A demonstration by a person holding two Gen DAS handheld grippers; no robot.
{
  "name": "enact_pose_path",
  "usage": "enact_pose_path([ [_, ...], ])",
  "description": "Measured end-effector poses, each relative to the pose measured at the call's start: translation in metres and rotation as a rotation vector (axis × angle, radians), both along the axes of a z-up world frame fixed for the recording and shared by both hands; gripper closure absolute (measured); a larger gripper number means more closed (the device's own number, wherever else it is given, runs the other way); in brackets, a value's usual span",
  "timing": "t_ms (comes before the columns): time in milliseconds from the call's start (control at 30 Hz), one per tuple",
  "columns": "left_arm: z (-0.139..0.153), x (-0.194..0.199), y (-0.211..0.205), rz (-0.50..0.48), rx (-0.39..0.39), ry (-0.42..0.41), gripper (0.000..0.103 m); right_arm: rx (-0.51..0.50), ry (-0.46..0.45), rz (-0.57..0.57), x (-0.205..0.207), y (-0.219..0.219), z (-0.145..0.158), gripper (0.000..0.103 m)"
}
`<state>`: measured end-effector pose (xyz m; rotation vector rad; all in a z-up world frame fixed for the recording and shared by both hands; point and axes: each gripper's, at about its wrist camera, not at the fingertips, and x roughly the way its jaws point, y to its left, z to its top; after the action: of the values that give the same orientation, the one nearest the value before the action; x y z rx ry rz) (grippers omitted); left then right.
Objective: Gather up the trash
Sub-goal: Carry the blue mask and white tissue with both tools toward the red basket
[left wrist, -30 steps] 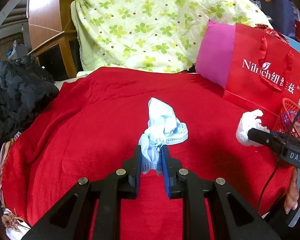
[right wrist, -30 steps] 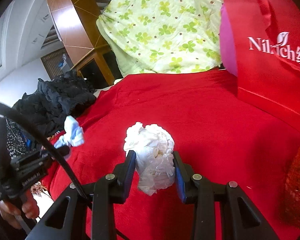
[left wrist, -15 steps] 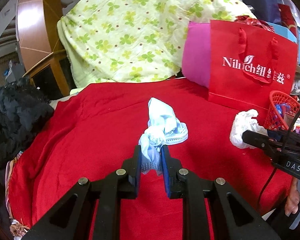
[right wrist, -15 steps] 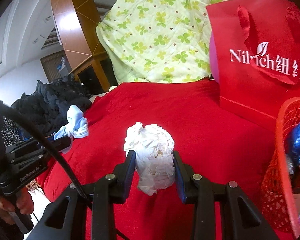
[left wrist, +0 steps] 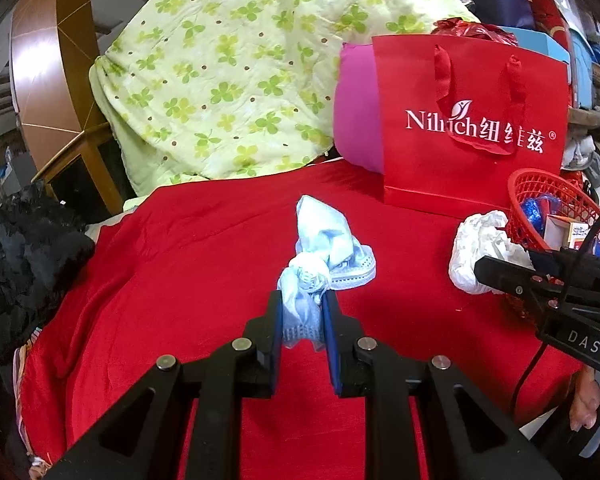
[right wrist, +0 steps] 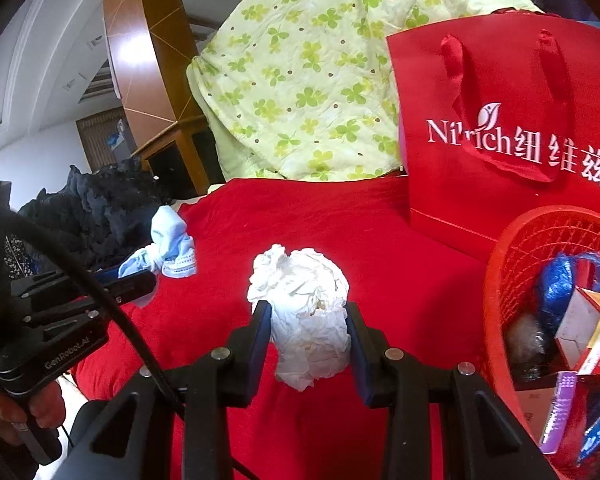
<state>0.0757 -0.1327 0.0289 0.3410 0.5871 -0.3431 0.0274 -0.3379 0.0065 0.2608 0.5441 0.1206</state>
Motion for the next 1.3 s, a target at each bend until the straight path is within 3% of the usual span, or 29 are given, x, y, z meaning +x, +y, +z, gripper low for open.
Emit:
enact_pose_path([
  [567,0.012,-0.017,-0.017,-0.031,0.025,-0.023,0.083,0.020,0.006,-0.023,-0.005,-0.010,-0.001,0.064],
  [900,0.020,-0.021,-0.014,-0.037,0.006,-0.026,0.083,0.101,0.024,-0.047,-0.005,-0.021,-0.005,0.064],
  [1300,0.036,-0.029,0.004,-0.031,-0.042,-0.037,0.083,0.119,0.023,-0.068,-0.050,-0.003,-0.003,0.064],
])
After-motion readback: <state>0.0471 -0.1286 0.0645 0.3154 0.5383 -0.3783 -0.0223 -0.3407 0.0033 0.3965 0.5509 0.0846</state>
